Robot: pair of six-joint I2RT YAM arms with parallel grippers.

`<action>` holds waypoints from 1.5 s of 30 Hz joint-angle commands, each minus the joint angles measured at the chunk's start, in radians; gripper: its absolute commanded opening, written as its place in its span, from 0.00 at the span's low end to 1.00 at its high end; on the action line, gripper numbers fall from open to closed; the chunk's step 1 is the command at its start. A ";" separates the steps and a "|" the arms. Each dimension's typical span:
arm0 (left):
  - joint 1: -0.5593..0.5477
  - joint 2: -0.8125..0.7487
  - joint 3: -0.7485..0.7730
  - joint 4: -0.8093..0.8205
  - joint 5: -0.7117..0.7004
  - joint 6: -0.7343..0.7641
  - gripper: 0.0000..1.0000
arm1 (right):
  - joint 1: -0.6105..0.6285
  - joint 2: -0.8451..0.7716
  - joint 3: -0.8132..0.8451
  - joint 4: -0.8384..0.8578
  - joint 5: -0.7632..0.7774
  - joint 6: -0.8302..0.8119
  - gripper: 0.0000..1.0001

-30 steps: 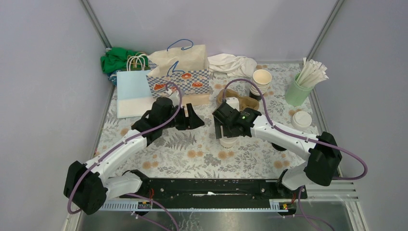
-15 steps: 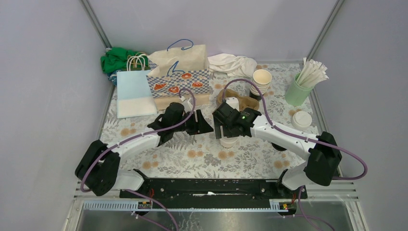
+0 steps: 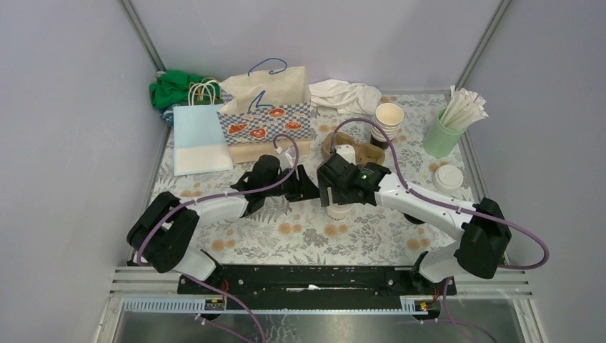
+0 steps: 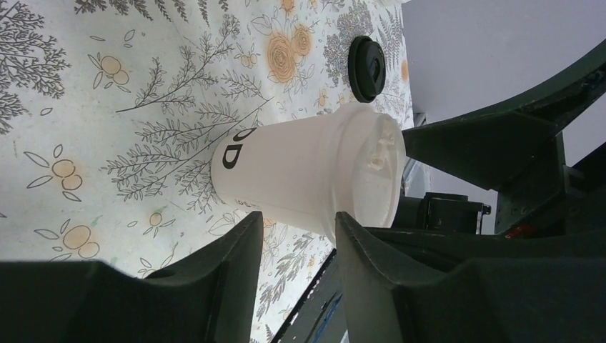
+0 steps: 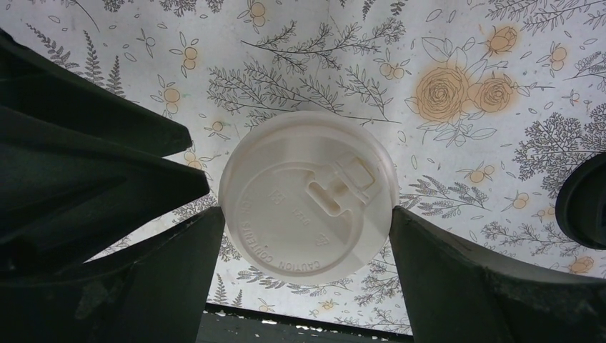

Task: Pack the takeout coffee
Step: Close the cup lid on the coffee cup.

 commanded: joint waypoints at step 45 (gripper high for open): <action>-0.048 -0.095 0.006 -0.024 0.014 -0.001 0.41 | -0.072 -0.217 -0.069 0.034 -0.047 -0.040 0.88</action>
